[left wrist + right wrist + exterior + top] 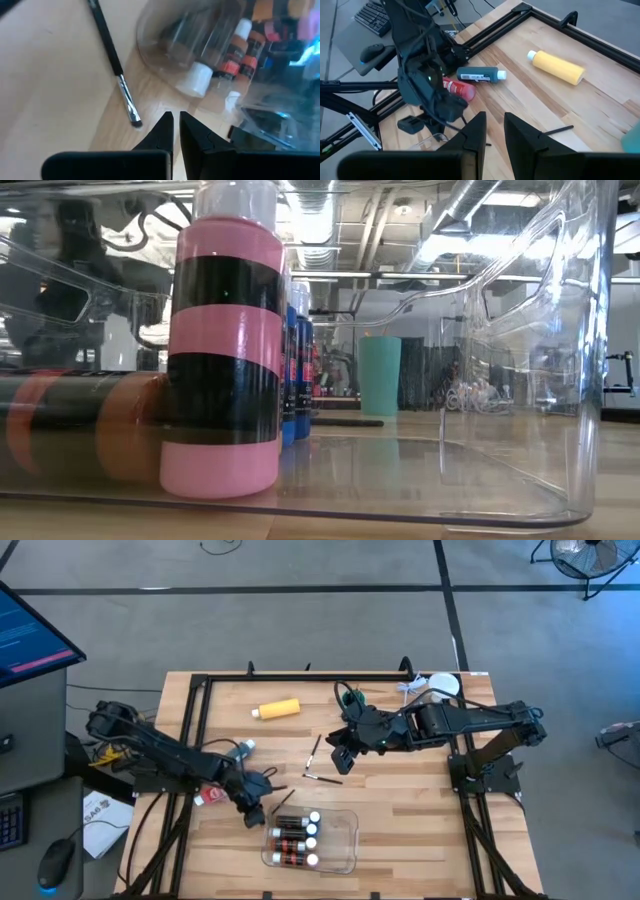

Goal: Pick & Place Paint Supplies
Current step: Adjust the paint brushes on the table

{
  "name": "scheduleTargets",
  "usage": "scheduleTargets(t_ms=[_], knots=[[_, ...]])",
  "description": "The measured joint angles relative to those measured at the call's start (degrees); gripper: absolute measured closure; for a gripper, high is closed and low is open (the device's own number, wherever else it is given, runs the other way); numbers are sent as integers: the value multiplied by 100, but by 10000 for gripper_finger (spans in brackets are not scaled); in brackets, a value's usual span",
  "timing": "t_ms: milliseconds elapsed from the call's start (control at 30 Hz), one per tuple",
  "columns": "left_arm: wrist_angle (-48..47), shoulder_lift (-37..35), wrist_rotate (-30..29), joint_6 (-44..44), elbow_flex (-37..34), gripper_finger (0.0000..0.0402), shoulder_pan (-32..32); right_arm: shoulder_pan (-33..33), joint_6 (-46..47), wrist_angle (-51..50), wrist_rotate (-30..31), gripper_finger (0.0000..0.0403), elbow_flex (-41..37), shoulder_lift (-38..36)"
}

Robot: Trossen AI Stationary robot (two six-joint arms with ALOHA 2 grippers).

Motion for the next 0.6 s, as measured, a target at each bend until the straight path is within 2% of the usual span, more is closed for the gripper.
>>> scheduleTargets(t_ms=[333,500,600], knots=[[251,669,77,-46,0,401,-173,3,1,-1,1,341,0,0],[289,935,152,178,9,401,18,3,1,-2,1,341,0,0],[330,1078,371,503,20,401,350,3,0,-2,1,341,0,0]])
